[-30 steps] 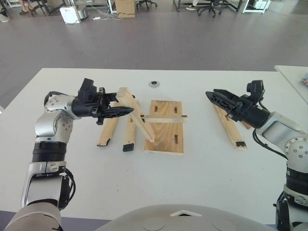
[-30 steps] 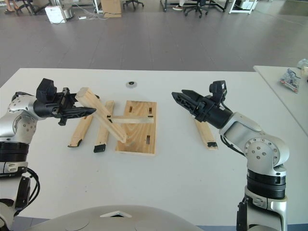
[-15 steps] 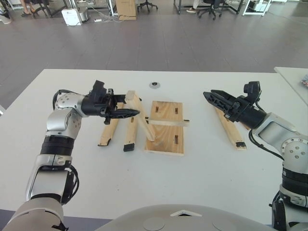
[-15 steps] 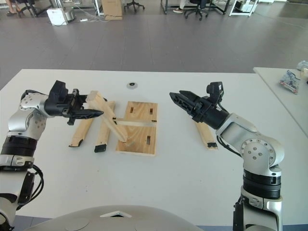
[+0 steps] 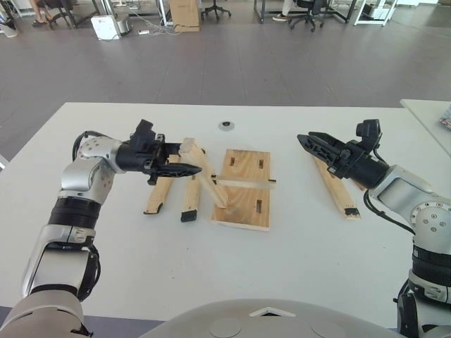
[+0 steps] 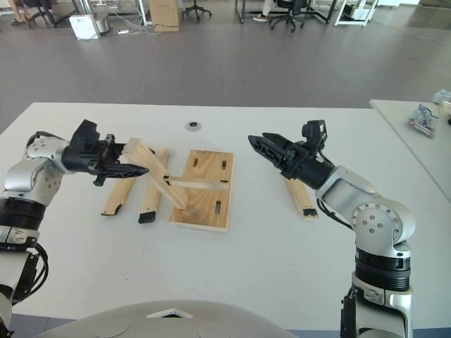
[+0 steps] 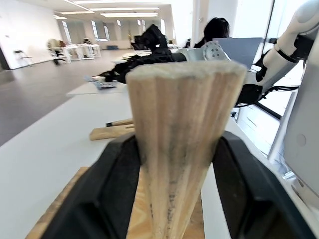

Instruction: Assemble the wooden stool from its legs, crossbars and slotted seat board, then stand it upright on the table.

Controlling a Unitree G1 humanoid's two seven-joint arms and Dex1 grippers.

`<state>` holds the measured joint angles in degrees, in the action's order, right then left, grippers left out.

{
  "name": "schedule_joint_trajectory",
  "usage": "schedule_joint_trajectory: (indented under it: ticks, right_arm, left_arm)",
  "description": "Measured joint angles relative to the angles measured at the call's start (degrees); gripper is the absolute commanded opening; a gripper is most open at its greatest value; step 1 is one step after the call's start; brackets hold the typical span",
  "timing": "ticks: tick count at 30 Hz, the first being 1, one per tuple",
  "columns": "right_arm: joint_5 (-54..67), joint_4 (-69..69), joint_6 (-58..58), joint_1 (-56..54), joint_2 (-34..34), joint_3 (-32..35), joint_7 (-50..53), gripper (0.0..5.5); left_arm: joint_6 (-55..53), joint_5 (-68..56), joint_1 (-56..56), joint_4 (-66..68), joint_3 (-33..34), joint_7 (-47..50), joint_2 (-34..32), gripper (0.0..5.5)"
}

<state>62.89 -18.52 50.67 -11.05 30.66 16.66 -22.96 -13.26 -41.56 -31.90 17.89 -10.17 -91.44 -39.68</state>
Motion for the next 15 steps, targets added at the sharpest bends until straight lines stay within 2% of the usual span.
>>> schedule_joint_trajectory:
  ticks: [3, 15]
  right_arm:
    - [0.0, 0.0, 0.0, 0.0, -0.6, 0.0, 0.6, 3.25]
    - [0.0, 0.0, 0.0, 0.0, -2.1, 0.1, 2.3, 3.25]
  left_arm:
    - [-0.8, 0.2, -2.5, -1.2, -3.7, 0.0, -0.7, 2.06]
    - [-1.2, 1.7, -7.0, -5.3, -9.5, 2.0, -6.2, 2.06]
